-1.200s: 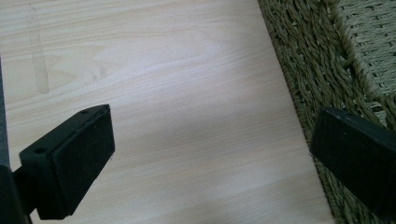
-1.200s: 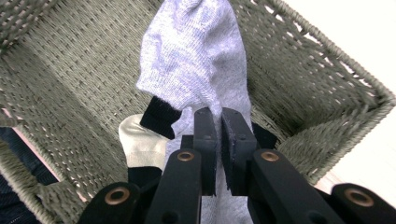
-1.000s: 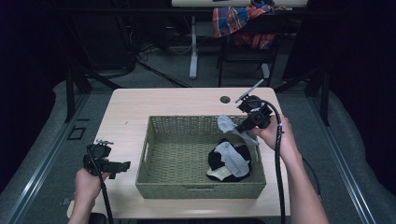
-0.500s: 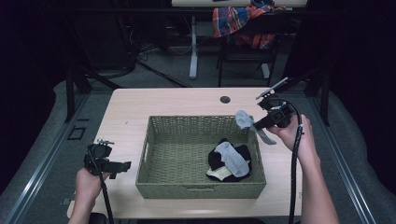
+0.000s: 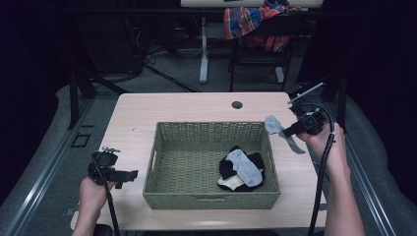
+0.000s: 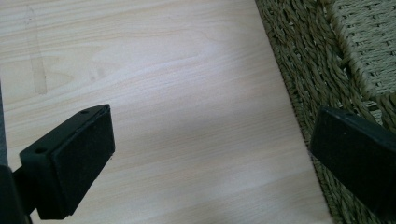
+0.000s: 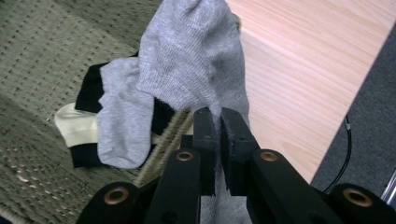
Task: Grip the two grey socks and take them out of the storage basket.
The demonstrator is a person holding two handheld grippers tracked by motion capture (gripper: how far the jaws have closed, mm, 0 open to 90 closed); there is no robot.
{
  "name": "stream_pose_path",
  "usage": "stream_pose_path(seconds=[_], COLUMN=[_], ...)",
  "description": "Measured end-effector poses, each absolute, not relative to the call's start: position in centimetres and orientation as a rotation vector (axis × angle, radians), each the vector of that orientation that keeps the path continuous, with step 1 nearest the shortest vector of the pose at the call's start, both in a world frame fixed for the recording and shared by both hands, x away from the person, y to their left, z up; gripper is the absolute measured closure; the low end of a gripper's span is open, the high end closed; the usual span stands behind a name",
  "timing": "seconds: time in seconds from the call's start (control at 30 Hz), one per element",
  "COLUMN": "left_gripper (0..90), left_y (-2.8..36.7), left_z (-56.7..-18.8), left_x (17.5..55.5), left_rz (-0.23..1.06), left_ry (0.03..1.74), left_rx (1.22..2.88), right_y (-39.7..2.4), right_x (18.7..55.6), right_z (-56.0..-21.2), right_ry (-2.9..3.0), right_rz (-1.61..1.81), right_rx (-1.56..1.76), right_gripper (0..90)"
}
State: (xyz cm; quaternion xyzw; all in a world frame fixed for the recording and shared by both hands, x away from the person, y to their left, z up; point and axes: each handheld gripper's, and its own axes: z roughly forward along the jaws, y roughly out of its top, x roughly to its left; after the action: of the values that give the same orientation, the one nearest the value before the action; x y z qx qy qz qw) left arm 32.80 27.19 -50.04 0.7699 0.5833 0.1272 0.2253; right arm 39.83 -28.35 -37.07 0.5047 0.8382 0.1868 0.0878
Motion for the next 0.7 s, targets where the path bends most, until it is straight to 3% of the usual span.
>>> stream_pose_path(seconds=[0.7], left_gripper=[0.5], left_y=[27.1], left_z=[-50.0], left_x=[32.8], left_rz=[0.362], left_ry=[1.602], left_rx=[2.125], right_y=[-33.2], right_x=[41.8], right_z=[-42.9], right_ry=[2.388], right_rz=[0.443], right_rx=[1.782], right_gripper=[85.9])
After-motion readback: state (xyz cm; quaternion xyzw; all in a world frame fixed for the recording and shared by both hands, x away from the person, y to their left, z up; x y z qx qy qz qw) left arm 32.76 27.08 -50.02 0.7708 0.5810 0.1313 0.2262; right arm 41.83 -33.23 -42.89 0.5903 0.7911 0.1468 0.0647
